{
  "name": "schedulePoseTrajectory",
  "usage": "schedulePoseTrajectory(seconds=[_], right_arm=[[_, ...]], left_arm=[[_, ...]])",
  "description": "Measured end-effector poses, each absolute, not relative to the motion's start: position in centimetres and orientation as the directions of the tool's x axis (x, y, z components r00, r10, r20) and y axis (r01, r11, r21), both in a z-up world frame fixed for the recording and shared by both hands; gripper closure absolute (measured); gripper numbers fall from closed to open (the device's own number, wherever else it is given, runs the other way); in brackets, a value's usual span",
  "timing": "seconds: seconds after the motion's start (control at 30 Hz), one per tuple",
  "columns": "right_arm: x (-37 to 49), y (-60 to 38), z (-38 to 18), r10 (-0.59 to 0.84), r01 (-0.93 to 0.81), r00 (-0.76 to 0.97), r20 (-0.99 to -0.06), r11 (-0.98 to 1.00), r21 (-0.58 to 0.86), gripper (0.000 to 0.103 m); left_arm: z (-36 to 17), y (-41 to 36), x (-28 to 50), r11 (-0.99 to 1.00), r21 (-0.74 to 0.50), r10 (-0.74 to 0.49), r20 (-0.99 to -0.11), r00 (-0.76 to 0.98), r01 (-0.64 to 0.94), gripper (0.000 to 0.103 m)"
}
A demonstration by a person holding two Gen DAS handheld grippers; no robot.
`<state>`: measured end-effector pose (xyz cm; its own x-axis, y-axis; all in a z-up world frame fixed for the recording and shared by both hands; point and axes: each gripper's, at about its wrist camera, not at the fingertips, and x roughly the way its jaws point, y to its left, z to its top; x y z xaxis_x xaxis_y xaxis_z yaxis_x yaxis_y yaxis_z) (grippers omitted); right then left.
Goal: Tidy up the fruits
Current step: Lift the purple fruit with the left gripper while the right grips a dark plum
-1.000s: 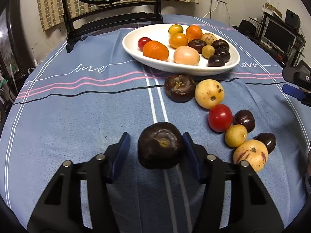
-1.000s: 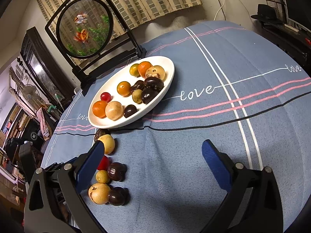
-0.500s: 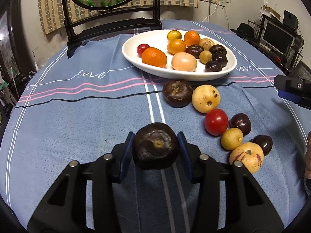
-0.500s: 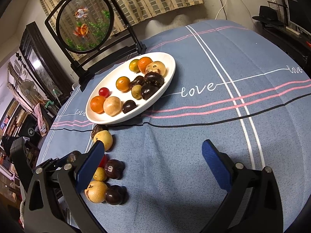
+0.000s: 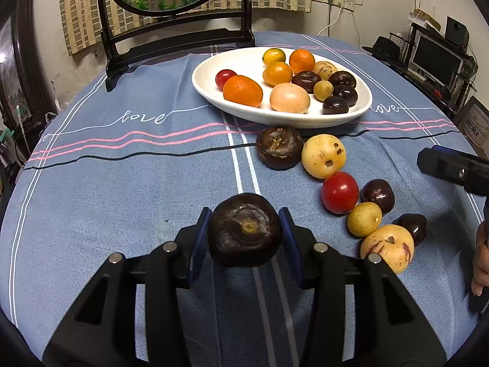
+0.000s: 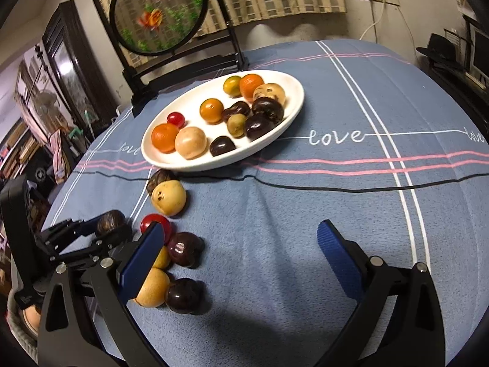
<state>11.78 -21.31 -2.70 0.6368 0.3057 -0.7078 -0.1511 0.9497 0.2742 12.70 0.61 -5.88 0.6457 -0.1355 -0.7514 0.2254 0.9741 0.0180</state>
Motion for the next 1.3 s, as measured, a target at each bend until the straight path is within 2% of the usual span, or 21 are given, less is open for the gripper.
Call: schedulePoseTrajectory(seconds=[0.27,0.47,0.63,0.77,0.83,0.97,1.03,1.1,1.3], right_arm=[[11.6,-18.5,-3.4,0.319,-0.244,0.601,-0.733,0.946,0.212,0.002],[12.3,-16.7,-4.3,0.257,-0.265,0.584,-0.77,0.957,0.119,0.002],[13.0,-17.9,-4.5,0.198,-0.229,0.59,-0.783,0.971,0.073,0.001],[12.9,-20.6,-3.4,0.094,-0.094,0.66,-0.745,0.995,0.042,0.001],[13.0,-22.2,-3.1,0.105,-0.053,0.67,-0.735,0.994,0.095,0.001],[12.7,-22.7,-2.7,0.263,-0.123,0.658,-0.706,0.962,0.243,0.002],[12.4,-21.9,-2.5,0.279,-0.16,0.656,-0.702,0.96,0.232,0.008],[12.3,-20.8,-2.6,0.284,-0.196,0.649,-0.705,0.959,0.206,0.023],[12.1,-18.2,-3.7,0.203,-0.247,0.636,-0.744,0.968,0.053,0.049]], left_arm=[[-5.9,0.6,12.8,0.974,0.022,-0.132,-0.751,0.647,0.224,0.058],[-5.9,0.7,12.7,0.975,0.022,-0.13,-0.75,0.648,0.221,0.057],[-5.8,1.1,12.7,0.98,0.007,-0.128,-0.749,0.651,0.201,0.057],[-5.8,1.4,12.8,0.981,-0.003,-0.13,-0.75,0.649,0.193,0.057],[-5.8,1.4,12.8,0.981,-0.002,-0.13,-0.749,0.649,0.194,0.057],[-5.9,1.3,12.8,0.98,0.002,-0.129,-0.751,0.647,0.197,0.057],[-5.9,1.3,12.9,0.981,0.0,-0.129,-0.753,0.646,0.196,0.057],[-5.9,1.2,12.9,0.98,0.001,-0.13,-0.753,0.645,0.198,0.057],[-5.9,1.1,12.9,0.978,0.006,-0.132,-0.753,0.645,0.207,0.057]])
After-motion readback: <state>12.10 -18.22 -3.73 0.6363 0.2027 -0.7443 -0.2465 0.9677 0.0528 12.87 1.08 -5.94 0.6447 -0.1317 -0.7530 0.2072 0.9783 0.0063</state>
